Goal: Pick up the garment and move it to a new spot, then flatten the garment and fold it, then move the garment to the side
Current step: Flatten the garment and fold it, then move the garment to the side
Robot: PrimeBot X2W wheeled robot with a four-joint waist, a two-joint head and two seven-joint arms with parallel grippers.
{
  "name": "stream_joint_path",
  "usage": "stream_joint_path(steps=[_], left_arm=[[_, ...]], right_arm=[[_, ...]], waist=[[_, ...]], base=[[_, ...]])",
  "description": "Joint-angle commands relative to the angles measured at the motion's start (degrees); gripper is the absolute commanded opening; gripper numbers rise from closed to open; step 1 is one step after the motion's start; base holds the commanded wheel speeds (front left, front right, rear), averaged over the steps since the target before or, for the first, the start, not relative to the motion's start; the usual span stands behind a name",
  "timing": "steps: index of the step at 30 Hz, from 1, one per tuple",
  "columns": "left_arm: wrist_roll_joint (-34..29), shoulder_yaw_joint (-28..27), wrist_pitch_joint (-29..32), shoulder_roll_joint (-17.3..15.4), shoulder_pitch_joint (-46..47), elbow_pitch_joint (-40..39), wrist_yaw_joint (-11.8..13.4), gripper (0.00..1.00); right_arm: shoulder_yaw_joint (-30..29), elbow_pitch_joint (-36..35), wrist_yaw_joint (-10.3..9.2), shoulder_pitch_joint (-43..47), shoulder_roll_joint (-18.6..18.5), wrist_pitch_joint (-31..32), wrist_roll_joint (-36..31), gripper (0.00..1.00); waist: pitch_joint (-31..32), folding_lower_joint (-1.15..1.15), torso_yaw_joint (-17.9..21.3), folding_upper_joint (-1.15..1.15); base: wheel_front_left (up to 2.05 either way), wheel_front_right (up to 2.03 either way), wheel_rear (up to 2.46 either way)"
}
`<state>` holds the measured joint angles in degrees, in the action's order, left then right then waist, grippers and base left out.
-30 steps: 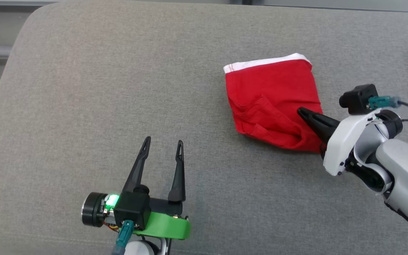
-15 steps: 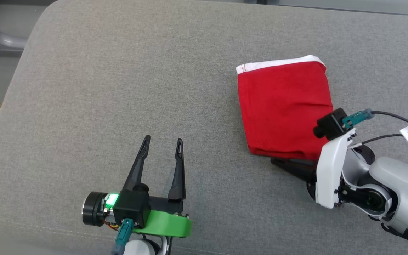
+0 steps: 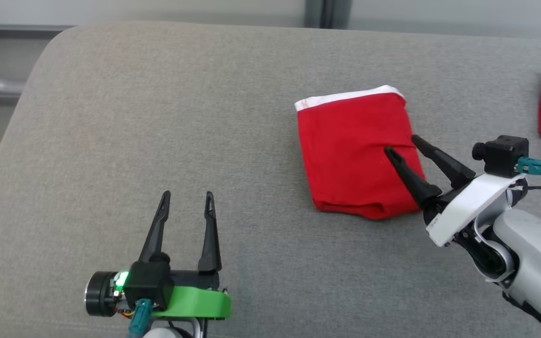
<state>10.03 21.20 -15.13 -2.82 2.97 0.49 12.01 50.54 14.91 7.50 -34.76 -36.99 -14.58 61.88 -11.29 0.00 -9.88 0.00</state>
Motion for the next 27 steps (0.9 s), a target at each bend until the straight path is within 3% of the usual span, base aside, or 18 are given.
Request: stream_joint_path(steps=[1,5,9,13,20,27], left_arm=[[0.08,-0.73,0.03,-0.17,-0.96,-0.13,-0.45,1.0],[-0.07,-2.68,0.03,-0.17,-1.87,-0.48,-1.45,1.0],[0.31,-4.38,0.03,-0.17,-2.77,-1.07,-2.35,1.0],[-0.08,-6.03,0.03,-0.17,-3.99,-0.84,-3.1,1.0],[-0.61,-8.19,0.03,-0.16,-6.64,0.08,-4.7,1.0],[-1.93,-9.99,0.03,-0.16,-8.91,0.13,-5.18,1.0]], right_arm=[[-1.82,1.37,-0.01,1.97,1.89,-0.51,-2.13,1.0],[-13.94,4.0,-0.02,7.51,9.25,-0.53,-16.19,1.0],[-24.22,2.18,-0.02,13.53,16.03,-0.56,-29.6,1.0],[-29.65,-0.05,-0.01,18.93,21.13,-0.58,-38.82,1.0],[-37.78,-5.31,-0.01,27.3,27.49,-0.58,-48.17,1.0],[-40.61,-7.34,-0.01,32.89,29.49,-0.58,-52.26,1.0]], waist=[[1.89,0.0,3.27,0.0],[2.8,0.0,6.42,0.0],[3.81,0.0,8.43,0.0],[5.11,0.0,9.86,0.0],[7.71,0.0,10.82,0.0],[9.49,0.0,11.27,0.0]], base=[[0.0,0.0,0.0],[0.0,0.0,0.0],[0.0,0.0,0.0],[0.0,0.0,0.0],[0.0,0.0,0.0],[0.0,0.0,0.0]])
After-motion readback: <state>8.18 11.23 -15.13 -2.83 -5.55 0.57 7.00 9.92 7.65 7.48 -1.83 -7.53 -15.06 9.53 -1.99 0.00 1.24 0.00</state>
